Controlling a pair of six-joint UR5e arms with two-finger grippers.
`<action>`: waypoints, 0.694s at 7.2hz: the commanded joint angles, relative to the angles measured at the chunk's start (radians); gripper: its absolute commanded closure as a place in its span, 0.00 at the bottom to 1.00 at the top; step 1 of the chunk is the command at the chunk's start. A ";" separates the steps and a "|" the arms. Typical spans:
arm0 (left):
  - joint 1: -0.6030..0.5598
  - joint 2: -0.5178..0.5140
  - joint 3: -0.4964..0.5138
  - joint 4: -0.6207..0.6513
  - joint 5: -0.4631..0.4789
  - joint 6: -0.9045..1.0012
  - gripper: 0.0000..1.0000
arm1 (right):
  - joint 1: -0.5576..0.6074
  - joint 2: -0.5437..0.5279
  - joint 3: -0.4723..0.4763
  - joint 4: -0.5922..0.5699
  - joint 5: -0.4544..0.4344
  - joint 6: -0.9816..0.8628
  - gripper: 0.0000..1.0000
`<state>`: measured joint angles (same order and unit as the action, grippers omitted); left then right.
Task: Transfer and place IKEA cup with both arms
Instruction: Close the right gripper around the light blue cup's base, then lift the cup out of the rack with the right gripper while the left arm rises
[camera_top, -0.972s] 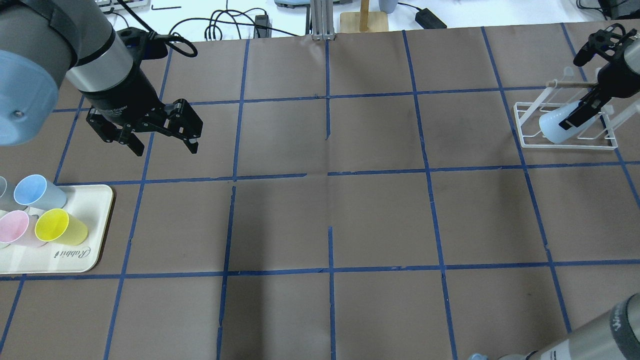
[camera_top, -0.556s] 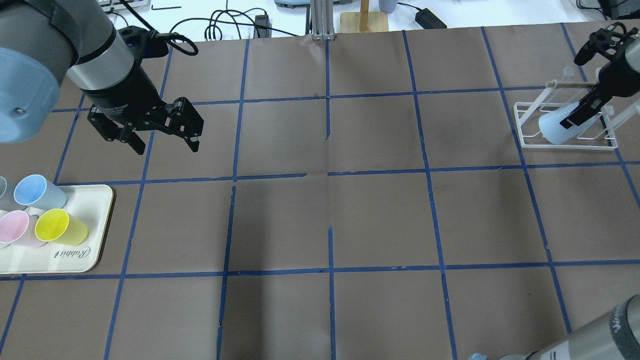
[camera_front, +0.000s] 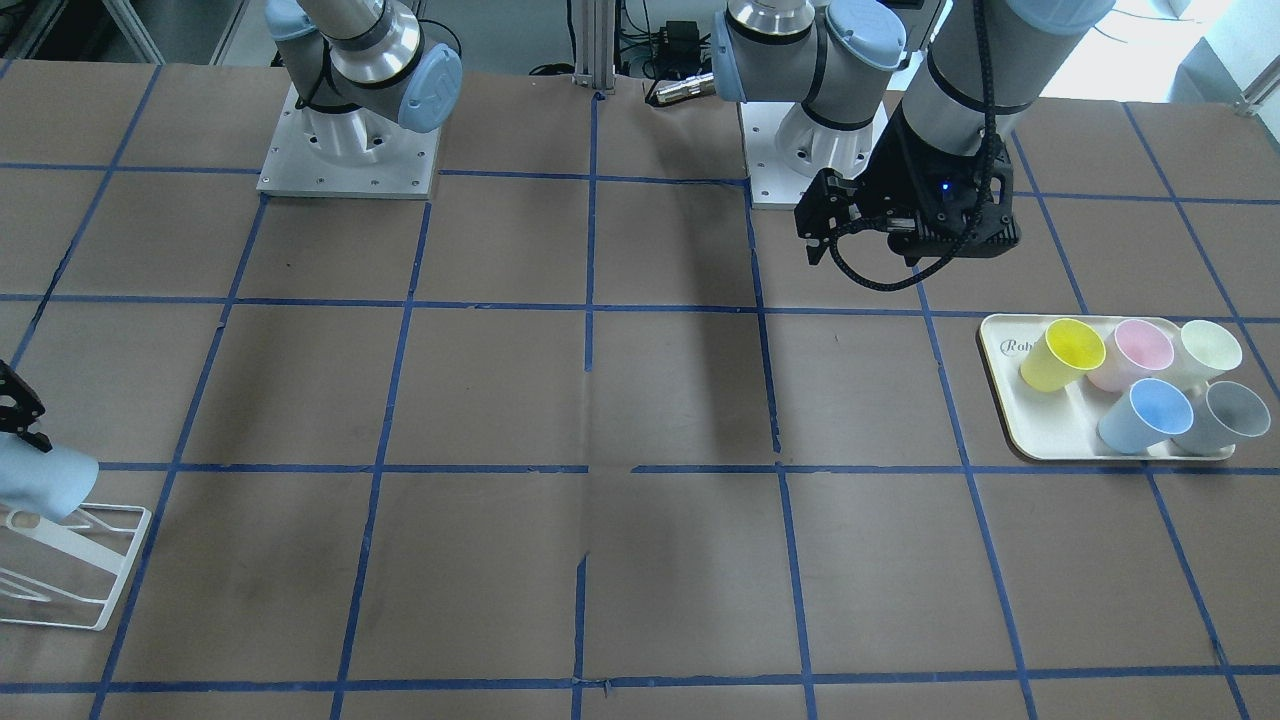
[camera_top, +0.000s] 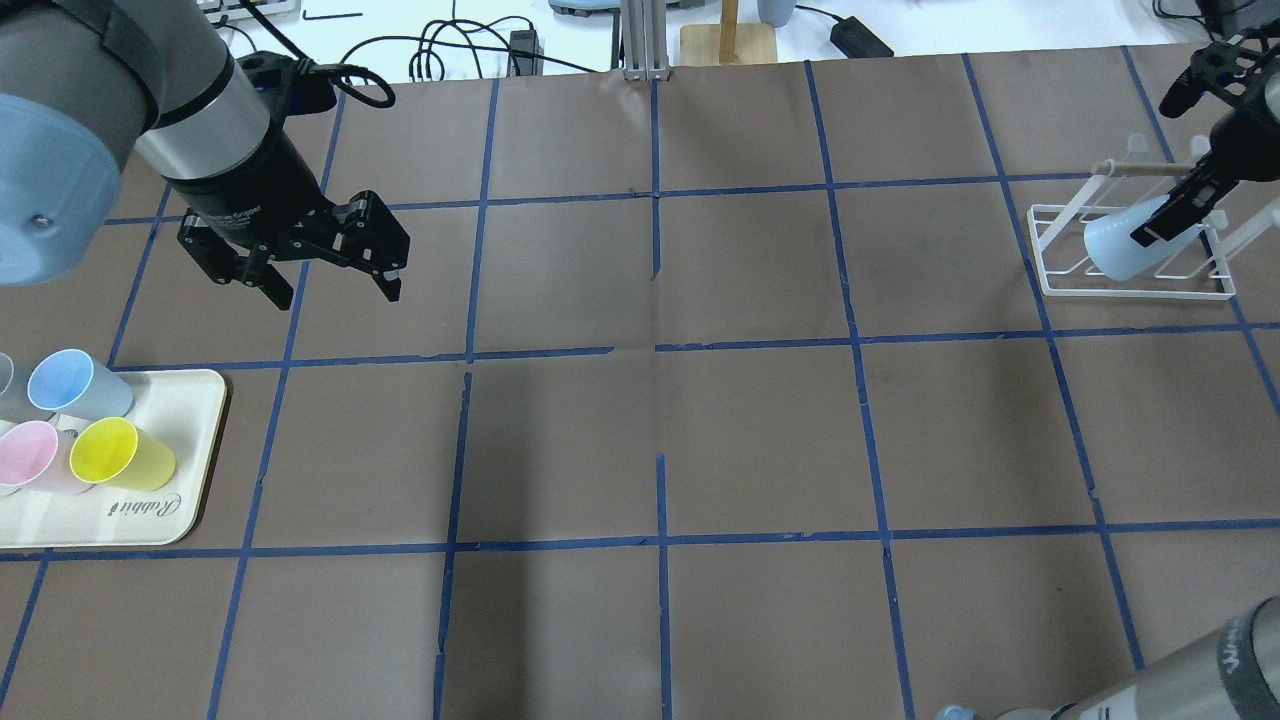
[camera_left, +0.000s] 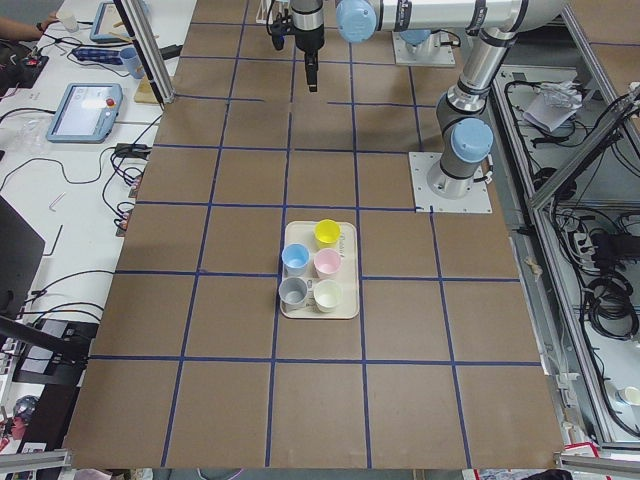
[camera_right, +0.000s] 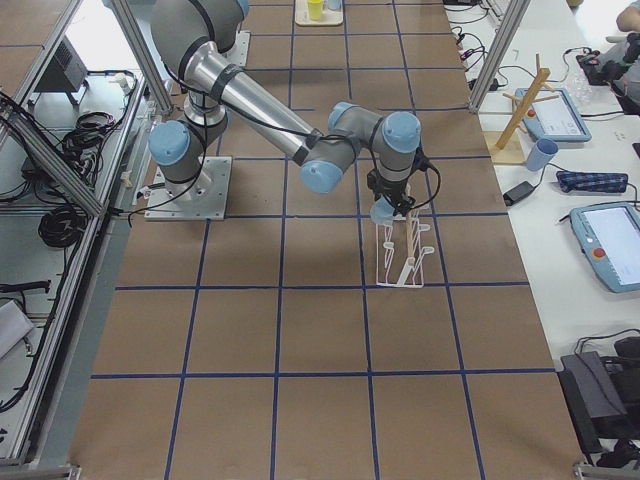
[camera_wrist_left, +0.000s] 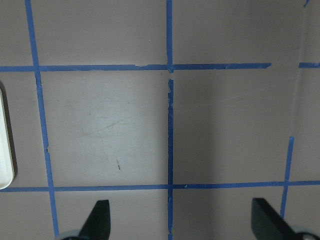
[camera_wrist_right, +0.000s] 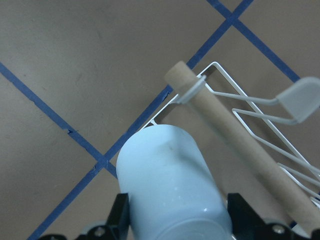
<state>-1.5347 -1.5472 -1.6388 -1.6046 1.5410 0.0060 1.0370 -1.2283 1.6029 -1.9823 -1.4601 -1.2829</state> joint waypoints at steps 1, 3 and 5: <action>0.002 0.004 -0.003 0.002 -0.010 -0.011 0.00 | 0.000 -0.048 -0.017 0.065 -0.002 0.001 0.42; 0.001 0.002 -0.004 0.002 -0.012 -0.012 0.00 | -0.002 -0.107 -0.043 0.137 -0.014 0.002 0.42; 0.010 0.004 -0.006 0.002 -0.045 -0.011 0.00 | -0.003 -0.160 -0.116 0.268 -0.034 0.004 0.45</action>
<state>-1.5296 -1.5443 -1.6436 -1.6023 1.5174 -0.0057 1.0347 -1.3576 1.5325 -1.7886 -1.4808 -1.2793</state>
